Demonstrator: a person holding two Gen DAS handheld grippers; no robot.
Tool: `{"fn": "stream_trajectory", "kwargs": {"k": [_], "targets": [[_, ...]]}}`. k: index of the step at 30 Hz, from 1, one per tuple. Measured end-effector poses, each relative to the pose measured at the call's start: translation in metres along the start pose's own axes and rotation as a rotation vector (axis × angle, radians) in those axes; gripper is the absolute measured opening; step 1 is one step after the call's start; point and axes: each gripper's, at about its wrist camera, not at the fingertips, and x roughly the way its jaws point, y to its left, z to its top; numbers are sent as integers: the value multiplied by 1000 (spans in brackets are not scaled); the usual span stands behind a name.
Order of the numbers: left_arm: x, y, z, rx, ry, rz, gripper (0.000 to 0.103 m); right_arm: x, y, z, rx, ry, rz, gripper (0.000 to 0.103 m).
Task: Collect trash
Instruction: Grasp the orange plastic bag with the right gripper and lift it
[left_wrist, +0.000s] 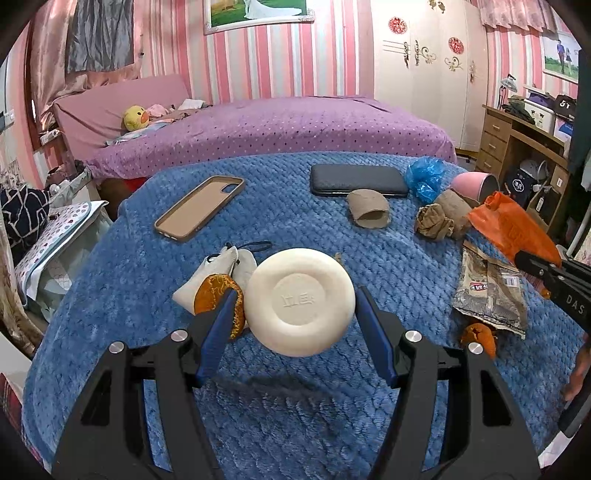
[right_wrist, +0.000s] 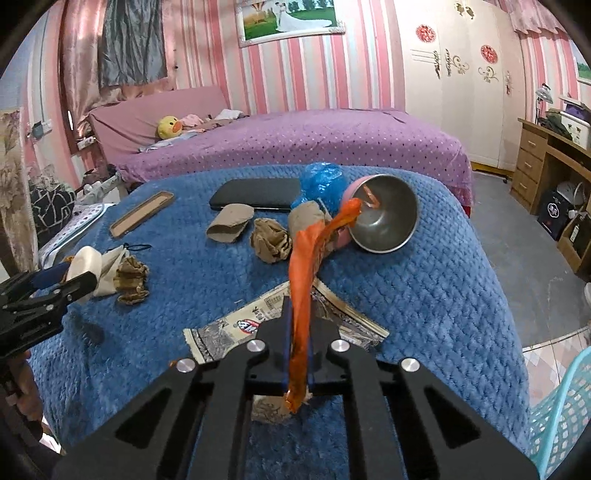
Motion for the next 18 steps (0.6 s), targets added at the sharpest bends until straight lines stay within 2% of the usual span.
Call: {"fn": "stream_trajectory", "kwargs": {"k": [10,18], "targets": [[-9,-15,1,2,-20,-8,63,-29,-24,-10,-6,-31,8,6],[-30,-45,11,8,-55,-31,63,-63,-47,-14,-6,-47,8,6]]}}
